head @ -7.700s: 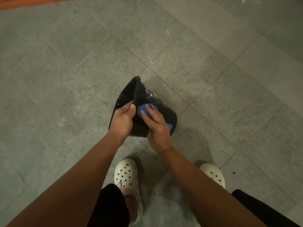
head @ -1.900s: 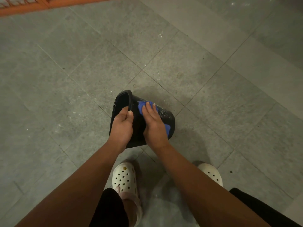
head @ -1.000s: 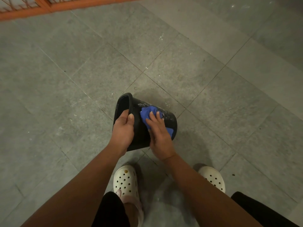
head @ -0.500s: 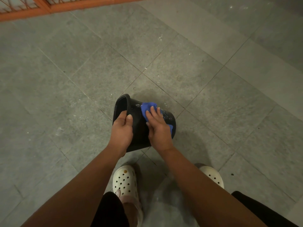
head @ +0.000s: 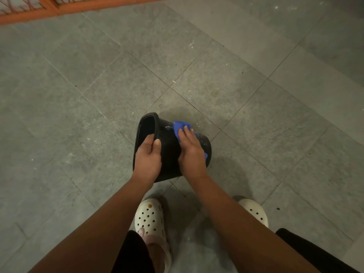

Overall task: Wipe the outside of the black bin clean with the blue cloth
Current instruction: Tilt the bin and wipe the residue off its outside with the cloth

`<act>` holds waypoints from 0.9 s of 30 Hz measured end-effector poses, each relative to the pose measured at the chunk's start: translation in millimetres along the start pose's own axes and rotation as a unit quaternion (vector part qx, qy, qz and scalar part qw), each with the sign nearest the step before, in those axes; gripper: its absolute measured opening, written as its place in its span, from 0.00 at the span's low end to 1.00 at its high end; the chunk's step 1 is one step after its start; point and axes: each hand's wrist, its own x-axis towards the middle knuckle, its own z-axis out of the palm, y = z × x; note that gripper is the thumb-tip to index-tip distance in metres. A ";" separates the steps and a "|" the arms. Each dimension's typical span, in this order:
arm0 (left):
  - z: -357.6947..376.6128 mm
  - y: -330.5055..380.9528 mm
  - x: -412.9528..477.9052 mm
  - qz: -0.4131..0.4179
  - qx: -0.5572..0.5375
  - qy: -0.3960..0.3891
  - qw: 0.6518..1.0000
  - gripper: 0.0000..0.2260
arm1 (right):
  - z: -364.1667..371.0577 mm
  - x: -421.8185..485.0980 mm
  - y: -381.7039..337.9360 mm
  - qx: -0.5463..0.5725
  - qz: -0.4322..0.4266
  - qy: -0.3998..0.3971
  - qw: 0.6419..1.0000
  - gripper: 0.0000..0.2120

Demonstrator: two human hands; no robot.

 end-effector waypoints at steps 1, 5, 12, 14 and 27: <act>0.9 0.6 -0.3 -0.001 0.006 -0.001 1.000 0.10 | -0.4 -2.7 1.4 -0.002 0.017 0.009 1.000 0.27; 0.2 1.1 2.8 -0.005 -0.008 -0.003 1.000 0.12 | 3.9 -21.5 -11.2 0.019 -0.004 0.015 1.000 0.28; -1.4 0.5 2.1 0.012 -0.030 -0.020 0.999 0.13 | -0.4 7.3 -17.7 0.024 -0.042 -0.032 0.998 0.26; -0.4 0.4 1.1 0.014 -0.028 -0.020 0.999 0.13 | -0.1 5.2 -12.6 0.012 -0.001 -0.019 1.000 0.28; -0.8 0.7 0.0 0.028 -0.069 -0.038 0.996 0.16 | -3.8 14.1 -24.1 -0.003 -0.042 -0.015 0.999 0.27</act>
